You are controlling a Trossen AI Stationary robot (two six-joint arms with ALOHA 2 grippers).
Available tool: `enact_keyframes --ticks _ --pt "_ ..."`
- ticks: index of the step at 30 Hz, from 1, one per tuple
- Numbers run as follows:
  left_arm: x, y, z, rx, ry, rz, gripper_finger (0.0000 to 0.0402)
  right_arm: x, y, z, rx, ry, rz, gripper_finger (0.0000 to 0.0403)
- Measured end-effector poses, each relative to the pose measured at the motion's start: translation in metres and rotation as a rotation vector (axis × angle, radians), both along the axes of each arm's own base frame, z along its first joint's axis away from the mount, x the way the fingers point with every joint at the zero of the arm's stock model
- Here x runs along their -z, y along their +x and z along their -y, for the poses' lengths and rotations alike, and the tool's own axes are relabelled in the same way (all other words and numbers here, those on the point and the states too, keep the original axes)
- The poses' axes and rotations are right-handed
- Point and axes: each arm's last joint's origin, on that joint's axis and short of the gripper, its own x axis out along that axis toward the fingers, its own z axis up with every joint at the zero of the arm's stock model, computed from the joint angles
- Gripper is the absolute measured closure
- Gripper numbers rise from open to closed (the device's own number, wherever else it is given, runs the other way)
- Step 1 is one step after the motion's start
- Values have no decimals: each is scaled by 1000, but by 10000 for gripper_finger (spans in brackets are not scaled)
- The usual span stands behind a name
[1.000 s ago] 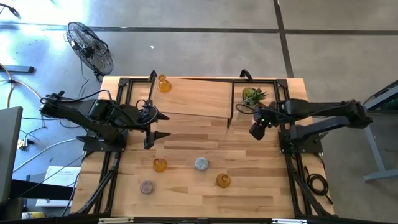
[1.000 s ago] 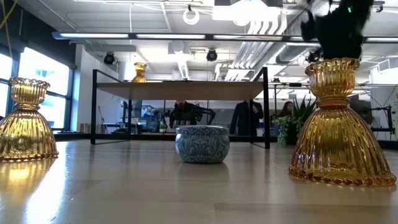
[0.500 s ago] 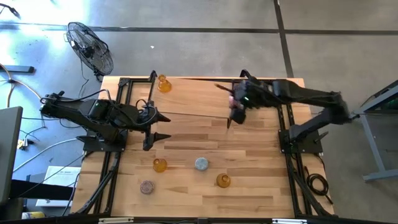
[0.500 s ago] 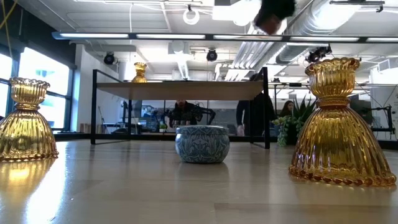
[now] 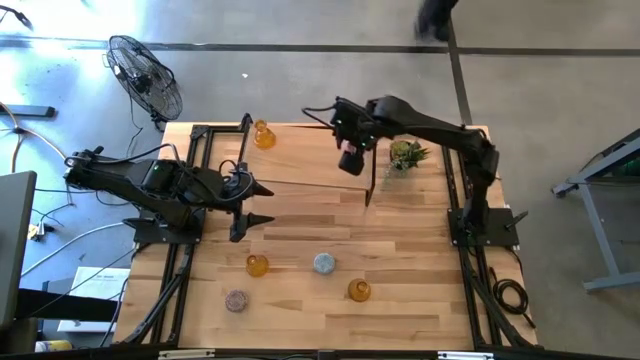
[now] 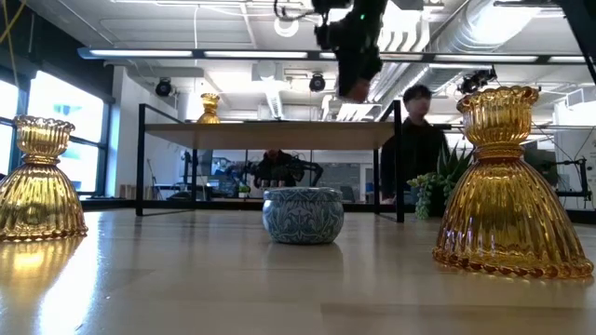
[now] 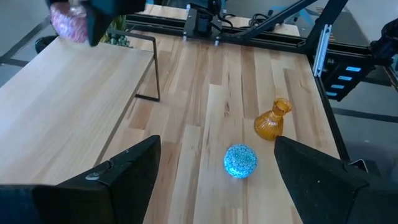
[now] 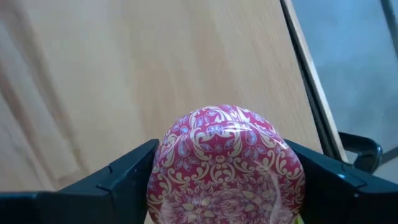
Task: Pick & Place candle stick holders
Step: Put the pink scented candle on the shelf
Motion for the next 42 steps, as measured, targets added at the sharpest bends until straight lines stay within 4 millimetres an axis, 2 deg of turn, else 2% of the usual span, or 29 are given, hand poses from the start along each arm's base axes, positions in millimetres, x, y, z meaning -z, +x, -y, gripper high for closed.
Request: enact_keyframes --ticks 5,11,26,36,42 --pt "1 -1 0 0 4 -15 92 17 0 22 27 12 -47 99" --pt "3 -1 0 1 9 -29 92 20 -4 36 50 55 -20 101" --pt "3 -1 0 12 30 -29 92 19 -6 38 73 41 -26 85" --pt "9 8 3 46 23 -66 92 20 -6 38 95 46 -22 84" --pt "12 13 4 52 24 -86 92 32 0 41 98 61 -54 84"
